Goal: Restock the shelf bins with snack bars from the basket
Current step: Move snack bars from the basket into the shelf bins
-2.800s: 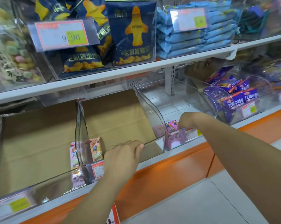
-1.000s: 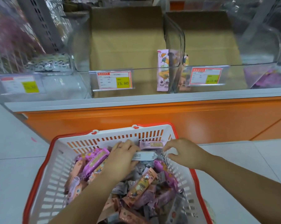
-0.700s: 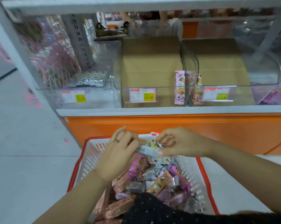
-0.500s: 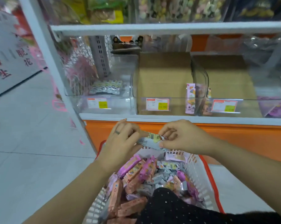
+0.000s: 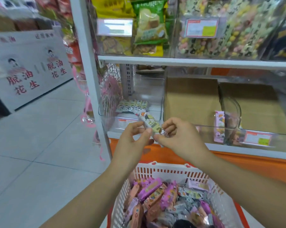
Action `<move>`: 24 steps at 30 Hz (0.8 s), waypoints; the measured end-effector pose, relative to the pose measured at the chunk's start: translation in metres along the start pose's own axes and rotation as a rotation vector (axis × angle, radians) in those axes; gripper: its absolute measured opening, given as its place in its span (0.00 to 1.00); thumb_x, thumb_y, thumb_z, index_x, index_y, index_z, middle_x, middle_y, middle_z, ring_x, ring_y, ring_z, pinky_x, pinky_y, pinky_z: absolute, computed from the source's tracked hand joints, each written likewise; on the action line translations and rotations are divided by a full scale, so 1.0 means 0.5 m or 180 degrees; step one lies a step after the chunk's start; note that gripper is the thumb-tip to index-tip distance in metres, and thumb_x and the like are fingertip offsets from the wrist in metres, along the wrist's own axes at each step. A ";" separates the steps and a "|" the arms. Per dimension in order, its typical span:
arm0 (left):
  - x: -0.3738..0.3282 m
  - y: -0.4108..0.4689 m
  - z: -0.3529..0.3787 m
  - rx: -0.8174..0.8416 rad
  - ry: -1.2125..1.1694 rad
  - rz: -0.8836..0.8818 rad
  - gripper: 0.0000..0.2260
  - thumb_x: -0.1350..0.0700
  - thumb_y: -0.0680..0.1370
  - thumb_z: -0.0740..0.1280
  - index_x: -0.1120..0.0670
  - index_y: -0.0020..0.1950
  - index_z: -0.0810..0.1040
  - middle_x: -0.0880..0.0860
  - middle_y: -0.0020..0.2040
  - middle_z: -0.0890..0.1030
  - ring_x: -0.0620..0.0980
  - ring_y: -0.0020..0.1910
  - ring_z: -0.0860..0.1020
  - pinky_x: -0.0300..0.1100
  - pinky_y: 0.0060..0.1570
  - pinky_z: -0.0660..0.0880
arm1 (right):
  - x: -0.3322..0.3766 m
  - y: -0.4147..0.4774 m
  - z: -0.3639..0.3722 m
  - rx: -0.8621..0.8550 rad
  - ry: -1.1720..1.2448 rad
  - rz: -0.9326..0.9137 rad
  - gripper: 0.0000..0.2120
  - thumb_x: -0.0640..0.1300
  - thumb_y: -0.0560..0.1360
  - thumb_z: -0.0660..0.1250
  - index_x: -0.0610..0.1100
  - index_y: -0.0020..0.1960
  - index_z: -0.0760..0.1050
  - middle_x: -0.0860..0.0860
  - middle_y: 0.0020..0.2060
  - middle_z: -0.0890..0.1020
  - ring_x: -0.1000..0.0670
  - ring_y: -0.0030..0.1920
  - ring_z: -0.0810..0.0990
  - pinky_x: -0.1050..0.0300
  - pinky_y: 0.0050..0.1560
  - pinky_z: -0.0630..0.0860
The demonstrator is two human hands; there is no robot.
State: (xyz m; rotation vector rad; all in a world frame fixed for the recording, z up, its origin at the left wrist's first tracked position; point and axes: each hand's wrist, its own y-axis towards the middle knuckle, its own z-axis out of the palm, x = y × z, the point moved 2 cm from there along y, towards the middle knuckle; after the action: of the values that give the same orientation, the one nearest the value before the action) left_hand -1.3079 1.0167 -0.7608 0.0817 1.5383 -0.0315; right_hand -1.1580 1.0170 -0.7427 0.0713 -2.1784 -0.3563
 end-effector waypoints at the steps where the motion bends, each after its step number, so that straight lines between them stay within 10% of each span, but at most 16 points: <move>1: -0.004 0.014 -0.004 -0.0024 0.0007 -0.0023 0.14 0.53 0.78 0.66 0.49 0.63 0.72 0.48 0.56 0.76 0.47 0.46 0.83 0.44 0.45 0.80 | 0.003 0.011 0.011 -0.0010 0.0032 -0.0040 0.13 0.49 0.66 0.77 0.51 0.39 0.71 0.55 0.31 0.75 0.60 0.30 0.72 0.62 0.34 0.71; 7: -0.027 0.143 -0.014 0.0056 -0.0089 -0.0106 0.16 0.60 0.77 0.68 0.49 0.62 0.71 0.51 0.51 0.77 0.49 0.43 0.80 0.48 0.47 0.80 | 0.005 0.116 0.053 0.0156 0.0353 -0.0289 0.14 0.41 0.67 0.77 0.49 0.43 0.72 0.51 0.36 0.76 0.56 0.33 0.73 0.67 0.37 0.72; 16: 0.000 0.415 -0.014 0.0241 0.0259 -0.0680 0.18 0.65 0.78 0.66 0.56 0.66 0.69 0.51 0.46 0.76 0.50 0.42 0.77 0.46 0.44 0.77 | -0.127 0.321 0.018 0.0507 -0.1115 -0.1012 0.13 0.45 0.77 0.66 0.45 0.60 0.78 0.52 0.63 0.76 0.51 0.70 0.65 0.78 0.63 0.49; 24: 0.091 0.555 0.050 0.0508 0.1385 -0.1008 0.10 0.67 0.76 0.65 0.52 0.50 0.71 0.62 0.50 0.73 0.56 0.42 0.74 0.56 0.45 0.79 | -0.197 0.349 0.033 0.0237 -0.0723 -0.1243 0.19 0.58 0.75 0.58 0.48 0.53 0.81 0.57 0.58 0.77 0.58 0.64 0.71 0.72 0.61 0.61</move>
State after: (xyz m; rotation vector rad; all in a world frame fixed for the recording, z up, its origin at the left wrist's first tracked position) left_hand -1.2613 1.2932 -0.7961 -0.0325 1.9694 -0.4113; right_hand -1.0991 1.2053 -0.7804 0.5255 -2.3992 -0.5232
